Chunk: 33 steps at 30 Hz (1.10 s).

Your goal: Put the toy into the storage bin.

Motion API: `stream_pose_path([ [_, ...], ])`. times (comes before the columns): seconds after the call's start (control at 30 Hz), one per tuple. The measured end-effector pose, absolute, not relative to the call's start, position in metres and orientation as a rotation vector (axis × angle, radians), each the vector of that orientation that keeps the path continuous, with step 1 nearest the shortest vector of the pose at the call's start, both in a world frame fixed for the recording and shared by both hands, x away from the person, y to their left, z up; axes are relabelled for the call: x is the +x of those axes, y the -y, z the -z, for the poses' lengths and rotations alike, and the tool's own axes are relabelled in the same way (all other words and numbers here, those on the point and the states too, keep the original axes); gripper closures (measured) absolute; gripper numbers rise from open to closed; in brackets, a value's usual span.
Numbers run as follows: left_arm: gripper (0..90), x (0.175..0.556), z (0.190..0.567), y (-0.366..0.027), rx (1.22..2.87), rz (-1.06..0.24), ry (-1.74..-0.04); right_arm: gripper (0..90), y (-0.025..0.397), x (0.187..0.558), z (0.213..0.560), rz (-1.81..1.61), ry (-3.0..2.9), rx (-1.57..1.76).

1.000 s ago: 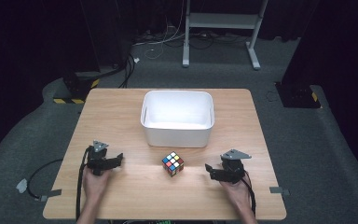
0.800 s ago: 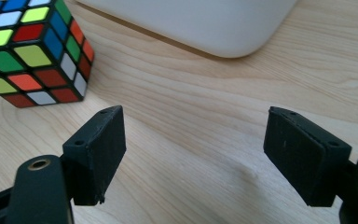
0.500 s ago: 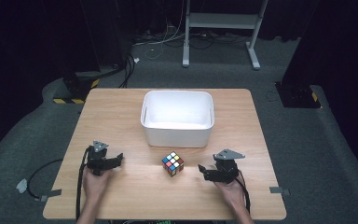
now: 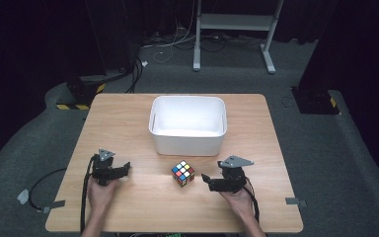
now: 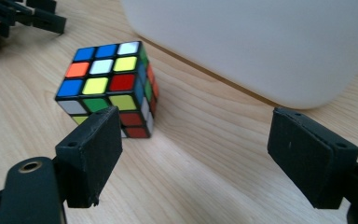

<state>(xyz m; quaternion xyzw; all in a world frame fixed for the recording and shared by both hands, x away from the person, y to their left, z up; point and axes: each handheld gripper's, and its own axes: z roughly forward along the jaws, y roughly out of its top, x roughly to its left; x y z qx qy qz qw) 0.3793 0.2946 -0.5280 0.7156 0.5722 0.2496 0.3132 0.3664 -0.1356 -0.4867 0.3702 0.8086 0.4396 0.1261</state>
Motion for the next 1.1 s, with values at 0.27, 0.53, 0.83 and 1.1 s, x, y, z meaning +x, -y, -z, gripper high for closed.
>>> stream_pose_path([
  [0.27,17.4,0.379,0.528,-0.295,1.887,-0.657,-1.508,17.3,0.122,0.367,0.483,-1.273,-2.399,1.032],
  [0.53,17.4,0.379,0.528,-0.295,1.887,-0.657,-1.508,16.2,0.114,0.368,0.481,-1.285,-2.417,1.007],
  [0.83,17.4,0.379,0.528,-0.295,1.888,-0.657,-1.508,14.5,0.103,0.368,0.481,-1.284,-2.453,0.968],
  [1.1,17.4,0.379,0.528,-0.295,1.887,-0.657,-1.508,13.8,0.087,0.368,0.480,-1.278,-2.486,0.926],
])
